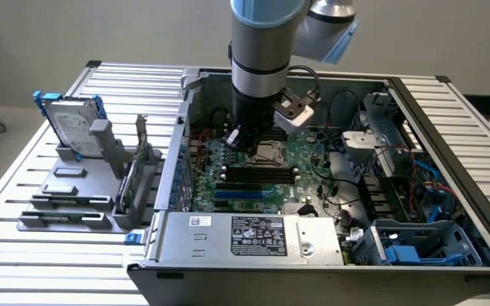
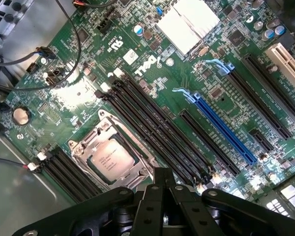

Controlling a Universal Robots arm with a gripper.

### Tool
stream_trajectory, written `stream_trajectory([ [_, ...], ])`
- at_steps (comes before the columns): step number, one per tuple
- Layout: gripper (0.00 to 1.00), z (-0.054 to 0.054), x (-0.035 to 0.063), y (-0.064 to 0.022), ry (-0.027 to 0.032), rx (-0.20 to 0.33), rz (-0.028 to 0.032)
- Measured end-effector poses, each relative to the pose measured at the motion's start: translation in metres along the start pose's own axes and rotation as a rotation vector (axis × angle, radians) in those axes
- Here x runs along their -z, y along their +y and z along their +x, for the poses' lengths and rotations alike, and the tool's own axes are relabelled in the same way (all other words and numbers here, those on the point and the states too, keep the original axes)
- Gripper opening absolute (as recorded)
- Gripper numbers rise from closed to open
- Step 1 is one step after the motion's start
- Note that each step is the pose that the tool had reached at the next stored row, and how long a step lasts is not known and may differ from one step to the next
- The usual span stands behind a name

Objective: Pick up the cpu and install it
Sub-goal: 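Install the first cpu locking lever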

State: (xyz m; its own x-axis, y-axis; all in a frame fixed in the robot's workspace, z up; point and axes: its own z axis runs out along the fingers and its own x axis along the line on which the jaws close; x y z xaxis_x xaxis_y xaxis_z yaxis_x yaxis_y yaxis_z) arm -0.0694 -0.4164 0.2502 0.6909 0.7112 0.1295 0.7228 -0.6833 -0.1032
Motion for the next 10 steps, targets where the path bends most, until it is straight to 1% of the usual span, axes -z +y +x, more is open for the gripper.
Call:
stream_trajectory([
  [10, 0.11, -0.001, -0.0135, -0.0062, 0.0000, 0.000, -0.0002],
])
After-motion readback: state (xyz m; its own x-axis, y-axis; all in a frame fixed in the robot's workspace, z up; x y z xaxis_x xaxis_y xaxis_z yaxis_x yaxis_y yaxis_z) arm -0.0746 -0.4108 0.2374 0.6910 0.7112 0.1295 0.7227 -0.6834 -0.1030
